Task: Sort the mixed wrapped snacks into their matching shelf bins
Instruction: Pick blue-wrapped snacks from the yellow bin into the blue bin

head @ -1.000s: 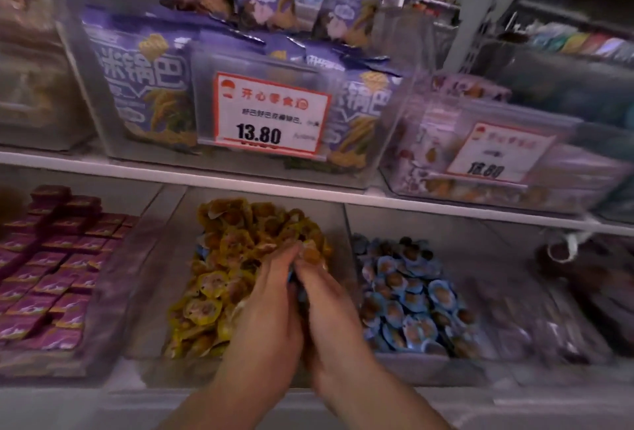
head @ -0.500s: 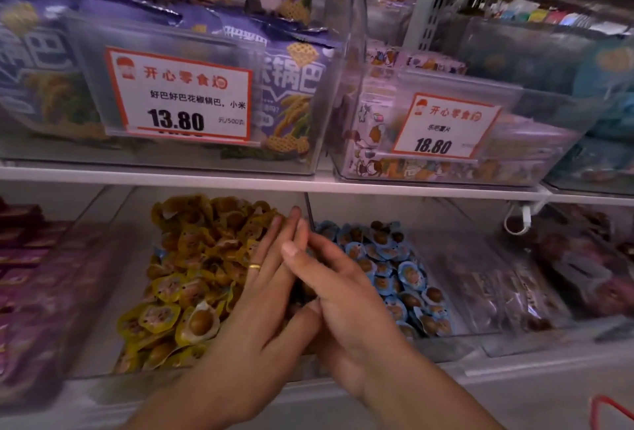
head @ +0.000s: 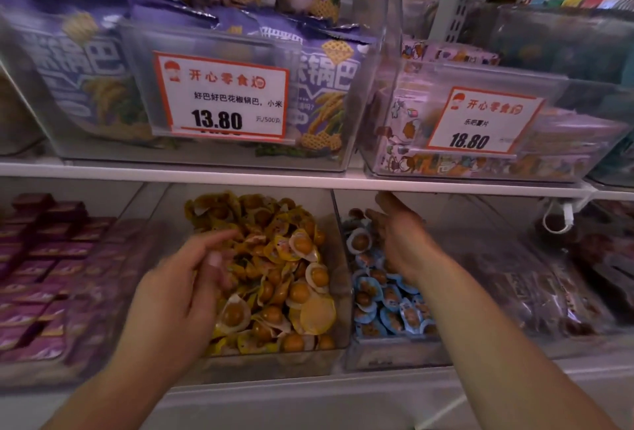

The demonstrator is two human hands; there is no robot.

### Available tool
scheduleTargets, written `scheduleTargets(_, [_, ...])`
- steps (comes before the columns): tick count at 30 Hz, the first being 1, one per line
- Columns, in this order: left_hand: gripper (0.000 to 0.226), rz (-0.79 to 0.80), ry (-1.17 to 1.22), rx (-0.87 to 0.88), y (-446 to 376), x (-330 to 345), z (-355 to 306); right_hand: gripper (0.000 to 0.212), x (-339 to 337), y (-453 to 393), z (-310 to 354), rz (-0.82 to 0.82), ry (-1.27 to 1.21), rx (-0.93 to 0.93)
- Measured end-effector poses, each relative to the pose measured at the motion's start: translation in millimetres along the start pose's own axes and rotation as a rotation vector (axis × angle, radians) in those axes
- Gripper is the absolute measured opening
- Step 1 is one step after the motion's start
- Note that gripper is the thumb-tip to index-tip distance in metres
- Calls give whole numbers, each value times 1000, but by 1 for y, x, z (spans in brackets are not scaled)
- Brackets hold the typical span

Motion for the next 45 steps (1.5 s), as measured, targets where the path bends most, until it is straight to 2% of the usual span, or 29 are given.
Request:
scheduleTargets(1, [32, -8, -72, 21, 0, -10, 3, 47, 3, -4, -1, -11, 96, -24])
scheduleTargets(3, [32, -57, -157, 52, 0, -30, 9, 30, 8, -6, 4, -65, 215, -183])
scheduleTargets(4, [31, -97, -180, 61, 0, -41, 11, 21, 12, 0, 8, -89, 245, -284])
scheduleTargets(8, [32, -160, -354, 46, -2, -70, 27, 19, 35, 57, 19, -131, 429, -766])
scheduleTargets(10, [41, -80, -435, -40, -2, -76, 44, 22, 59, 89, 16, -36, 579, -924])
scheduleTargets(13, [58, 60, -467, -165, -1, -79, 60, 28, 123, 105, 2, 218, 756, -962])
scheduleTargets(15, [56, 77, -422, -170, -1, -79, 65, 30, 176, 94, -15, 335, 1024, -1018])
scheduleTargets(16, [54, 73, -408, -159, -1, -79, 66, 34, 202, 83, -27, 395, 1216, -1023])
scheduleTargets(18, [50, 77, -389, -143, -2, -80, 68, 45, 238, 52, -54, 465, 1600, -910])
scheduleTargets(20, [48, 99, -370, -138, -1, -78, 71, 57, 249, 26, -71, 494, 1783, -807])
scheduleTargets(24, [48, 96, -329, -128, -1, -77, 73, 78, 246, 0, -75, 494, 1826, -771])
scheduleTargets(29, [45, 91, -308, -124, -1, -76, 75, 81, 215, -11, -48, 334, 1908, -710])
scheduleTargets(36, [47, 53, -279, -143, -2, -72, 74, 39, 198, 14, -23, 338, 2012, -499])
scheduleTargets(37, [49, 47, -275, -145, -2, -72, 73, 34, 203, 20, -18, 316, 2021, -524])
scheduleTargets(39, [50, 37, -271, -145, -2, -72, 71, 32, 222, 26, -11, 244, 1973, -751])
scheduleTargets(40, [49, 34, -270, -144, -3, -71, 71, 33, 234, 27, -11, 244, 1893, -885])
scheduleTargets(41, [47, 32, -270, -145, -3, -71, 71, 35, 244, 27, -14, 294, 1793, -940])
scheduleTargets(43, [43, 27, -272, -145, -5, -70, 72, 48, 258, 17, -31, 471, 1657, -777])
scheduleTargets(45, [42, 23, -279, -144, -5, -69, 73, 80, 262, 0, -53, 580, 1701, -598])
Point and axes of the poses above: each hand's wrist, its own y-axis away from the middle knuckle, its own x-axis out of the palm, z = x × y, the point moved 4 cm from there along -y, towards the middle knuckle
